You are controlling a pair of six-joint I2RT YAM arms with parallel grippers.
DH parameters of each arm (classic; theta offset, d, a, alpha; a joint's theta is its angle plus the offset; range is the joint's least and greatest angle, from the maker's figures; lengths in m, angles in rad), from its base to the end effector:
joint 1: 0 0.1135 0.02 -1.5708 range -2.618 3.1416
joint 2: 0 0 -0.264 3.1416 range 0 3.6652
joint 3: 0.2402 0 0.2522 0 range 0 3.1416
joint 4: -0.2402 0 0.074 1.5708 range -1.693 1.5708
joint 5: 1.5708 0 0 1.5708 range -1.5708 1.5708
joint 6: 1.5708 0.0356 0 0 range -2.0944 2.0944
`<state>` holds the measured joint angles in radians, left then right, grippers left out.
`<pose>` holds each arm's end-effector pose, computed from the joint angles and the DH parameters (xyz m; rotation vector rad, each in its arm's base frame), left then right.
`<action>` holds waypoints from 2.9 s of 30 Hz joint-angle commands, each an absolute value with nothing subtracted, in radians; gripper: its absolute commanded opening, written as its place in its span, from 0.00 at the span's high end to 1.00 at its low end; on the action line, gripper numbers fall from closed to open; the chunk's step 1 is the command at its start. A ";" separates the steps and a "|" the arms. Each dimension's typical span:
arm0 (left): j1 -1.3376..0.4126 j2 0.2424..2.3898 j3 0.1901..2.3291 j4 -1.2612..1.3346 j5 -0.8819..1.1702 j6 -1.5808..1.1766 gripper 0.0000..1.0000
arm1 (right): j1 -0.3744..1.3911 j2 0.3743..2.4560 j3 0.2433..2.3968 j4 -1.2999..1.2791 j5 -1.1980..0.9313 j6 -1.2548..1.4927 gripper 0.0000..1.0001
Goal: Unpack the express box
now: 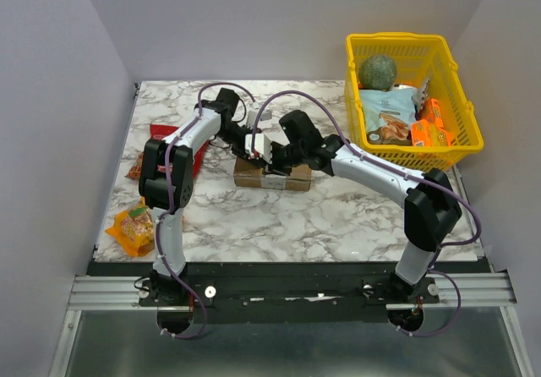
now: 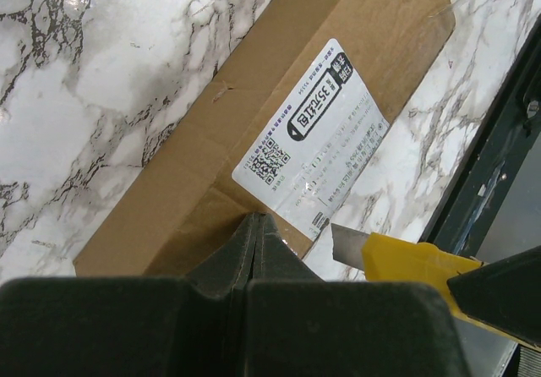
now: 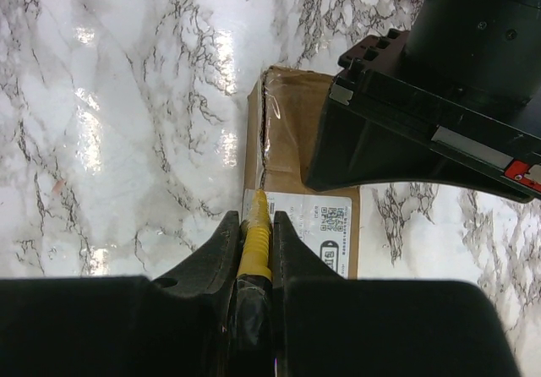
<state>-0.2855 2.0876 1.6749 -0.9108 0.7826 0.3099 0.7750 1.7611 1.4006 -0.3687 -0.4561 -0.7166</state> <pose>0.3990 -0.1433 0.2035 0.9184 2.5244 -1.1027 0.2743 0.2906 0.2719 -1.7044 1.4995 0.5533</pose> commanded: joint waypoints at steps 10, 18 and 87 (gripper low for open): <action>-0.311 2.212 1.624 -0.868 0.643 0.373 1.00 | 0.772 1.799 1.391 -0.382 -0.417 -0.756 1.00; -0.327 2.220 1.628 -0.880 0.604 0.426 1.00 | 0.747 1.790 1.364 -0.432 -0.413 -0.776 1.00; -0.337 2.079 1.666 -1.189 1.011 0.483 1.00 | 0.819 1.894 1.520 -0.440 -0.190 -0.356 1.00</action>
